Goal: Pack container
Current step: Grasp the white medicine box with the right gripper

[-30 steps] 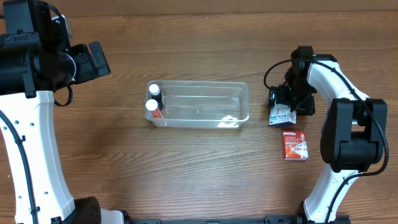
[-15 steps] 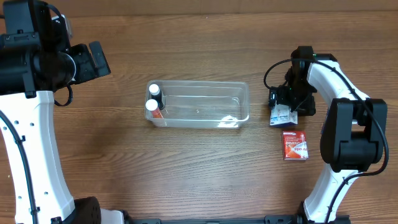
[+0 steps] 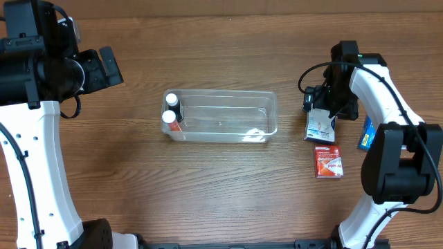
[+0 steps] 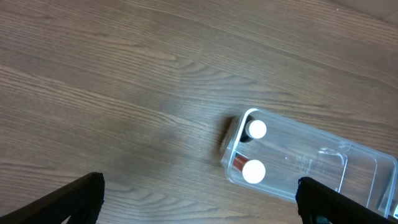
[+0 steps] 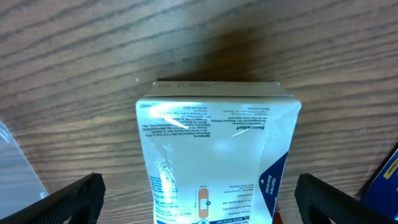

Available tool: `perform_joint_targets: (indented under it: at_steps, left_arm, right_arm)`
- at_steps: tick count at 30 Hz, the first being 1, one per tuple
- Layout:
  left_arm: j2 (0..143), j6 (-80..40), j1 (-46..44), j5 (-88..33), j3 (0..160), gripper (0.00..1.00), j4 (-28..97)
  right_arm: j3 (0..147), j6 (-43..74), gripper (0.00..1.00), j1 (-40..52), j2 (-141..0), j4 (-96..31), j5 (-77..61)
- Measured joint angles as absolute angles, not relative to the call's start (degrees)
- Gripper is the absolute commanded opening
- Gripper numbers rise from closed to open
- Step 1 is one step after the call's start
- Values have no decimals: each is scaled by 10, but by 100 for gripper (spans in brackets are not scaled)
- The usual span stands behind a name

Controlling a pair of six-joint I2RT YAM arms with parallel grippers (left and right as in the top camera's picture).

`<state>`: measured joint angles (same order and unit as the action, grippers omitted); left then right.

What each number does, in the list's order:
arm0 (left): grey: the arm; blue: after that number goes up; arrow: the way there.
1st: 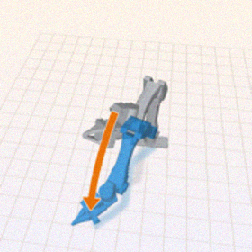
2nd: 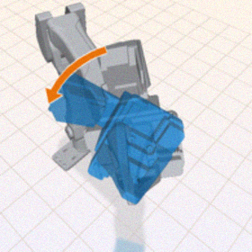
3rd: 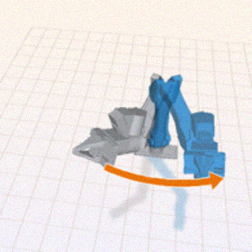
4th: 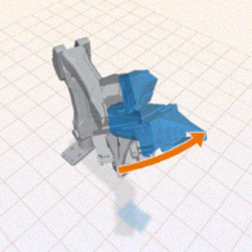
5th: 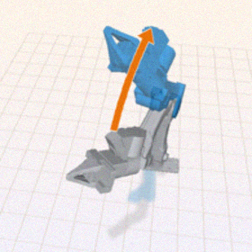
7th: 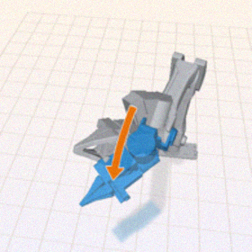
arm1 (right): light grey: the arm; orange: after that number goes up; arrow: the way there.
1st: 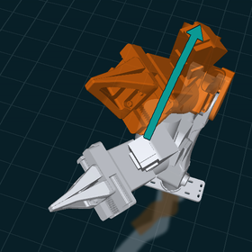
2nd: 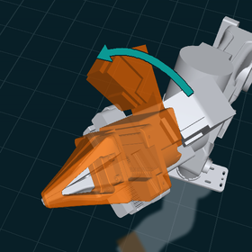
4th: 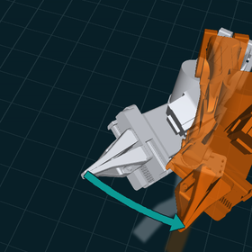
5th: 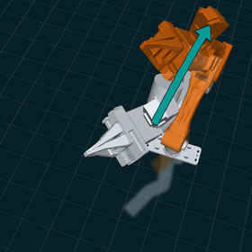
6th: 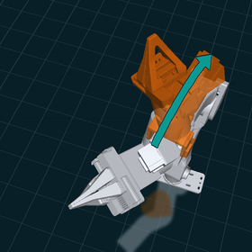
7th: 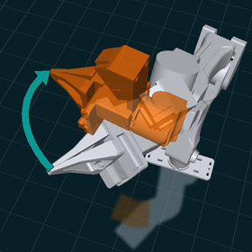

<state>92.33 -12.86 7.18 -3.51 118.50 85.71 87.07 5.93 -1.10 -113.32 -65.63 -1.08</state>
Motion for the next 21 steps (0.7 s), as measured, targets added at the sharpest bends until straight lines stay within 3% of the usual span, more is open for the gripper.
perform_joint_targets:
  at_steps: [19,21]
  left_arm:
    - [923,-128,72,-35,1185,100,858]
    - [923,-128,72,-35,1185,100,858]
  right_arm:
    - [812,59,100,-11,-1160,-603,-11]
    - [812,60,95,-11,-1160,-605,-11]
